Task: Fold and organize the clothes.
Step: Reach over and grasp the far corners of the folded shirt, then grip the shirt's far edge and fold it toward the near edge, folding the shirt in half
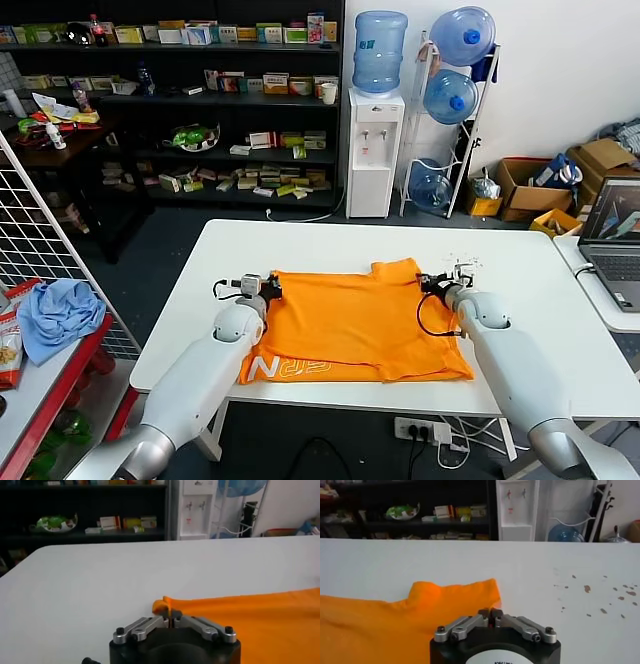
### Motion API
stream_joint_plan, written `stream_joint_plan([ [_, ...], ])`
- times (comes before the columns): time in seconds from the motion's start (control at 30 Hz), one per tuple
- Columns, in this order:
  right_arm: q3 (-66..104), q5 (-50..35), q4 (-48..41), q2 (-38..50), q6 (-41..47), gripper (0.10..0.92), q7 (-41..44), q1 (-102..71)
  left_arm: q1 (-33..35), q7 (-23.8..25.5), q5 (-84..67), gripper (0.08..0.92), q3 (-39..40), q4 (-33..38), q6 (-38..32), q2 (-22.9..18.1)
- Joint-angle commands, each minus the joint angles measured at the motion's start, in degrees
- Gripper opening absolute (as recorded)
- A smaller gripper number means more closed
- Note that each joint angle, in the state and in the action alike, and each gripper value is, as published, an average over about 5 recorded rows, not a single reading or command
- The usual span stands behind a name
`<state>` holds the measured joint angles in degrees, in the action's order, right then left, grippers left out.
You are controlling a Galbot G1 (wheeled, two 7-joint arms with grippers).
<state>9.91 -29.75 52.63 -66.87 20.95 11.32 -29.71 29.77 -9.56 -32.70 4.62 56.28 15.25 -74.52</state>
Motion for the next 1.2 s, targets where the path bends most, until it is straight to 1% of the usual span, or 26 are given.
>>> stream_joint_plan([
  [0.03, 0.0, -0.7, 8.4, 1.7, -1.4, 0.125, -2.3, -3.7, 3.8, -0.2, -0.3, 0.106, 0.4, 9.4, -1.6, 4.7],
  [0.1, 0.1, -1.2, 12.0, 2.7, -1.4, 0.125, -3.7, -5.5, 5.0, -0.5, -0.3, 0.094, 0.4, 11.8, -1.9, 6.1],
  [0.37, 2.4, -3.6, 27.0, 8.9, -0.1, 0.125, -9.7, -16.4, 10.4, -2.0, -1.5, 0.094, -0.1, 22.3, -1.7, 11.3],
  [0.57, 5.9, -3.4, 40.5, 13.9, 1.8, 0.125, -13.9, -28.4, 16.7, -2.9, -2.6, 0.094, -1.0, 31.2, -0.2, 15.8],
  [0.73, 9.7, -1.6, 49.9, 15.8, 3.4, 0.125, -16.2, -38.4, 23.1, -4.2, -2.5, 0.094, -1.6, 38.3, 0.6, 18.7],
  [0.83, 11.0, 0.4, 53.1, 16.2, 4.0, 0.125, -16.4, -43.0, 26.8, -4.8, -1.9, 0.094, -2.1, 41.6, 0.7, 19.4],
  [0.97, 12.4, 2.2, 55.4, 16.2, 4.6, 0.125, -16.8, -47.4, 31.2, -5.2, -1.1, 0.094, -2.8, 44.8, 0.6, 19.8],
  [1.2, 13.0, 4.5, 55.7, 15.8, 4.9, 0.125, -17.3, -50.6, 35.5, -5.3, 0.3, 0.094, -4.0, 45.7, 0.1, 19.1],
])
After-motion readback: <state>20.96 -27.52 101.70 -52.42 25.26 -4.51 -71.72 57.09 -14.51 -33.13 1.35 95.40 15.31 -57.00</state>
